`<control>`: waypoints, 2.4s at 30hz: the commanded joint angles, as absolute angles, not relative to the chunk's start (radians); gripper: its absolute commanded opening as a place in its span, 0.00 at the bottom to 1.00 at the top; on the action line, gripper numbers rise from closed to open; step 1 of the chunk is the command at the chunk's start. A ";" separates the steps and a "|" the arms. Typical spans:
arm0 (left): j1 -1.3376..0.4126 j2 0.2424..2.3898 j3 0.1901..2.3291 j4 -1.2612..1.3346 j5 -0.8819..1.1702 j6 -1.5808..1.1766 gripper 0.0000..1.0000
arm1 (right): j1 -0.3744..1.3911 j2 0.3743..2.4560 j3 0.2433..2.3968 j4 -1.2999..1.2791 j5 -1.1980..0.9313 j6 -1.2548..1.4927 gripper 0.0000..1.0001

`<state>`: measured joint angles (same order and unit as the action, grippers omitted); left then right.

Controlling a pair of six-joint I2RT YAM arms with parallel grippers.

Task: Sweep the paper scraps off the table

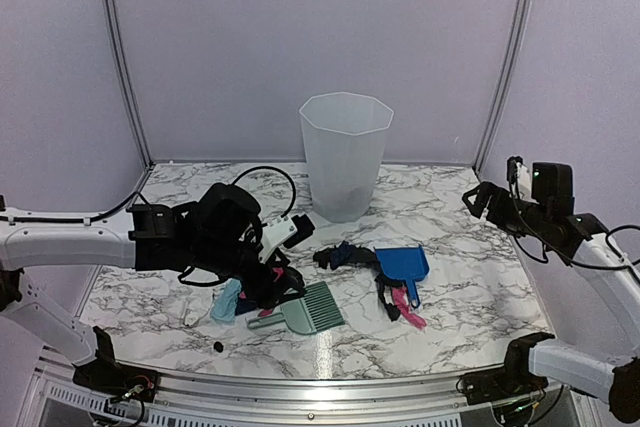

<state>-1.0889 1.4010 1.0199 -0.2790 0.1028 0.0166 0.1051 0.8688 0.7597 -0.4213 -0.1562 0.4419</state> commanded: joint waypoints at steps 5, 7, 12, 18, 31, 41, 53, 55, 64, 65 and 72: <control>-1.095 1.413 1.085 -0.241 0.079 0.031 0.80 | 0.123 0.812 0.763 -0.452 -0.125 0.511 0.99; -1.095 1.406 1.086 -0.240 0.078 0.035 0.80 | 0.123 0.810 0.773 -0.486 -0.107 0.511 0.99; -1.096 1.381 1.079 -0.241 0.071 0.040 0.80 | 0.123 0.808 0.803 -0.545 -0.119 0.479 0.98; -1.100 1.353 1.048 -0.244 0.078 0.040 0.76 | 0.136 0.847 0.826 -0.604 -0.116 0.493 0.98; -1.122 1.168 0.704 -0.213 0.028 0.007 0.75 | 0.265 0.955 0.927 -0.710 -0.080 0.499 0.97; -1.122 1.072 0.624 -0.181 0.023 -0.099 0.75 | 0.697 1.277 1.083 -0.617 -0.005 0.451 0.93; -1.134 0.989 0.610 -0.201 0.006 -0.202 0.72 | 1.005 1.806 1.437 -0.617 0.011 0.391 0.77; -1.138 0.975 0.605 -0.210 0.006 -0.215 0.72 | 1.018 1.876 1.490 -0.652 -0.031 0.388 0.72; -1.148 0.908 0.582 -0.246 -0.026 -0.244 0.70 | 1.054 1.993 1.497 -0.695 -0.105 0.412 0.48; -1.149 0.901 0.581 -0.250 -0.026 -0.244 0.70 | 1.060 1.998 1.485 -0.697 -0.112 0.412 0.46; -1.153 0.863 0.568 -0.271 -0.011 -0.246 0.68 | 1.114 2.012 1.412 -0.682 -0.140 0.436 0.40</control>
<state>-1.1458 0.8917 0.5838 -0.2382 -0.0120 -0.2394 1.0760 1.9972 1.4380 -0.6739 -0.1135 0.4175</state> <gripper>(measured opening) 0.686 0.406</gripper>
